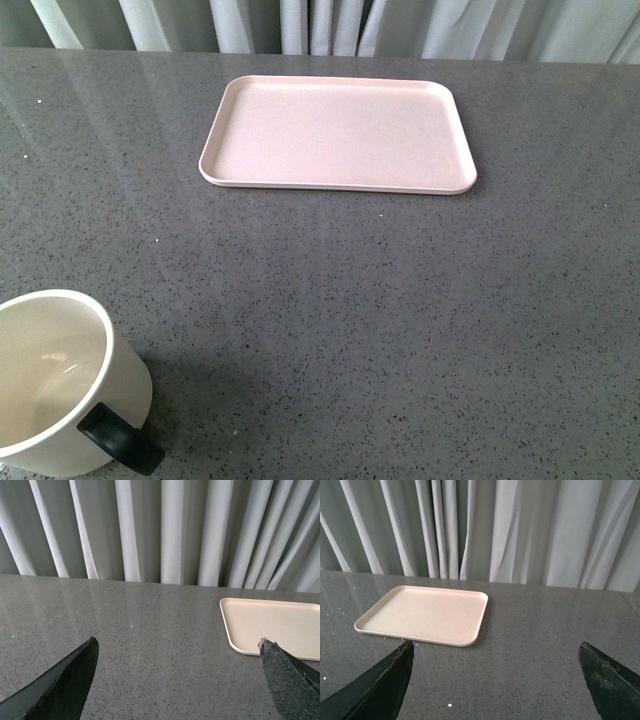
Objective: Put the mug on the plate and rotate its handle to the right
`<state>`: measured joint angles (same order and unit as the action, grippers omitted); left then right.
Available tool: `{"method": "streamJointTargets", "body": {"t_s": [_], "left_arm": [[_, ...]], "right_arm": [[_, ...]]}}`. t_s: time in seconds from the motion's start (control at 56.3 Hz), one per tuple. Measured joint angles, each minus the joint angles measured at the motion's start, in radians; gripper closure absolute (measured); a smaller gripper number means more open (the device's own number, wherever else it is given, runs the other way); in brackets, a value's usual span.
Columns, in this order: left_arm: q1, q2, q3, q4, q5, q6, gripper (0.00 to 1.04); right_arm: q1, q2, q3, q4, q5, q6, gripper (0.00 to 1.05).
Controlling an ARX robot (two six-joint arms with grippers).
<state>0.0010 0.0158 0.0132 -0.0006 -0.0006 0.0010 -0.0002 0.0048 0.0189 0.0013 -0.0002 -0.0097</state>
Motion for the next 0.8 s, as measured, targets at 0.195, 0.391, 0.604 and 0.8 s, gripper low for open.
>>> {"method": "streamJointTargets", "body": {"t_s": [0.195, 0.391, 0.604, 0.8], "left_arm": [[0.0, 0.0, 0.0, 0.0, 0.0, 0.0, 0.09], [0.0, 0.0, 0.0, 0.0, 0.0, 0.0, 0.09], [0.0, 0.0, 0.0, 0.0, 0.0, 0.0, 0.09], [0.0, 0.0, 0.0, 0.0, 0.0, 0.0, 0.09]], "right_arm": [[0.0, 0.0, 0.0, 0.0, 0.0, 0.0, 0.09], [0.0, 0.0, 0.0, 0.0, 0.0, 0.0, 0.09], [0.0, 0.0, 0.0, 0.0, 0.0, 0.0, 0.09], [0.0, 0.0, 0.0, 0.0, 0.0, 0.0, 0.09]]}}
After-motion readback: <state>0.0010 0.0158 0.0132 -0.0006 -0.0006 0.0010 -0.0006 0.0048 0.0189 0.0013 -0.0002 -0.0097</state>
